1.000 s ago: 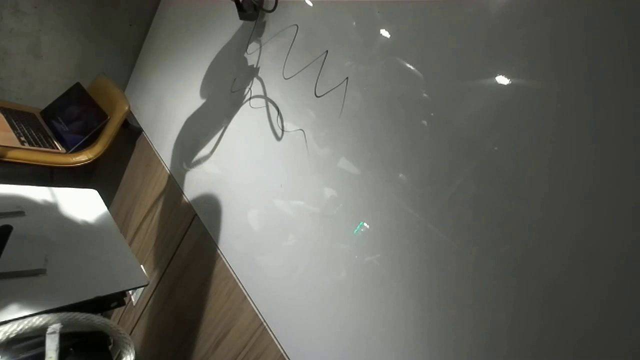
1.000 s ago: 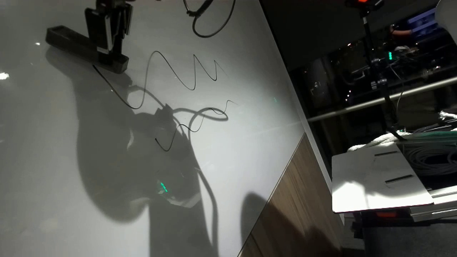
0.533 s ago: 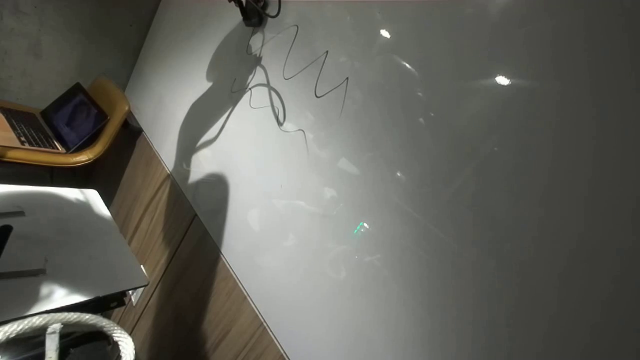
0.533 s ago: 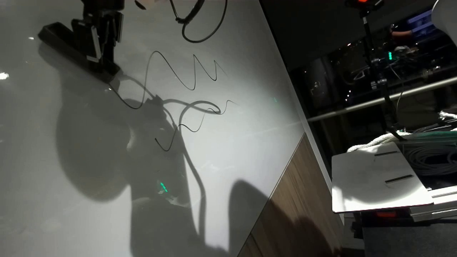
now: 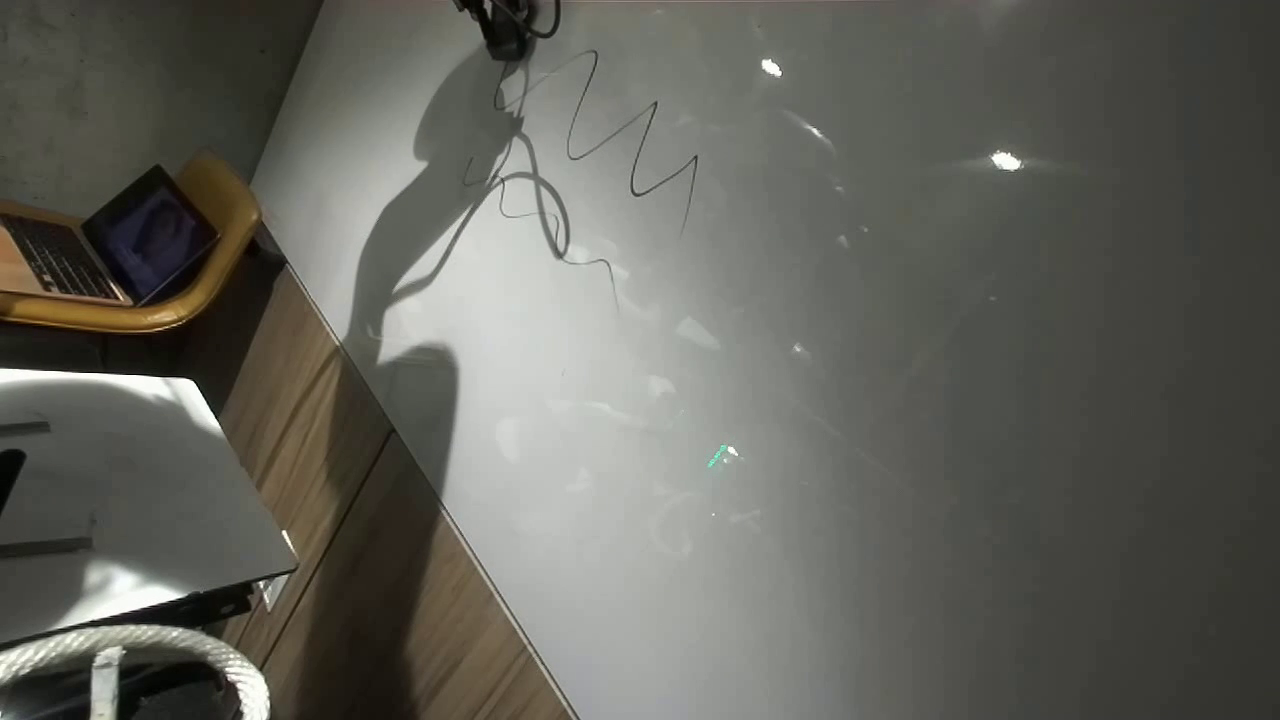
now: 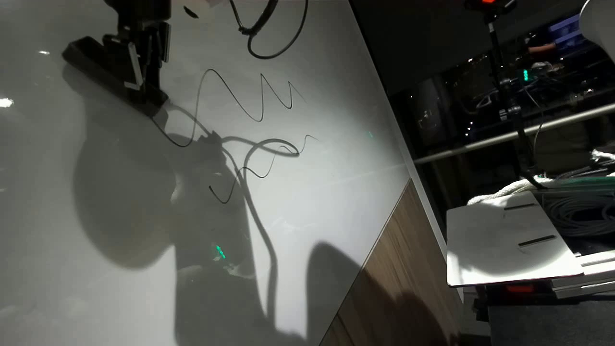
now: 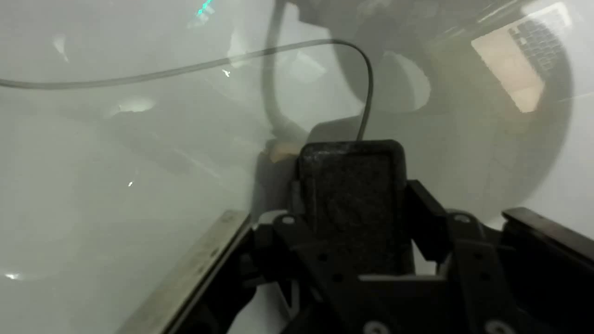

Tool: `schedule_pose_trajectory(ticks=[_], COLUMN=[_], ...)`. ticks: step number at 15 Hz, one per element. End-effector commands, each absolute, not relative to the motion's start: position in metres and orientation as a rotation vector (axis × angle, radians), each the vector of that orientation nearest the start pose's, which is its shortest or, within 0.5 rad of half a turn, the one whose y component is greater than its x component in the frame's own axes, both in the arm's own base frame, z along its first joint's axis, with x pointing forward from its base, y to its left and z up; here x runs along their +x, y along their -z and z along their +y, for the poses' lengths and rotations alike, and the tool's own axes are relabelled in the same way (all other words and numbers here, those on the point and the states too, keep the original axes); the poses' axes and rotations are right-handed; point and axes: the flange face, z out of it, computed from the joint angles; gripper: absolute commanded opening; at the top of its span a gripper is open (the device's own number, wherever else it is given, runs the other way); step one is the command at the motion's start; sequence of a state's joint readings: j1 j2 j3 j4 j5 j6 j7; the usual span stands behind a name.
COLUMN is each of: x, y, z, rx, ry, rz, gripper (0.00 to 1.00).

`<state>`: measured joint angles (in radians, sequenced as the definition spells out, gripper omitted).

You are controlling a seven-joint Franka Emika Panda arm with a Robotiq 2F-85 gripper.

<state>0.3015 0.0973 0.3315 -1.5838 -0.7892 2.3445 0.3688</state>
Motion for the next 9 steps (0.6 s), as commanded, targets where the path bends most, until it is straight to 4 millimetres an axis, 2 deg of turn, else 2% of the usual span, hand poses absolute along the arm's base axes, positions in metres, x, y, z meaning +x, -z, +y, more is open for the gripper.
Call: schedule_pose_trajectory(ticks=[1,4,7,9], x=[0.571,0.579,0.584,0.585], y=[-0.625,-0.598,-0.571,-0.563], z=[0.329,0.329,0.342,0.352], rx=[-3.045,-3.103,-3.171,-3.216], ry=[1.477,1.468,1.489,1.498], rz=[-0.866,-0.829,-0.8,-0.773], gripper=[0.29,0.29,0.29,0.29])
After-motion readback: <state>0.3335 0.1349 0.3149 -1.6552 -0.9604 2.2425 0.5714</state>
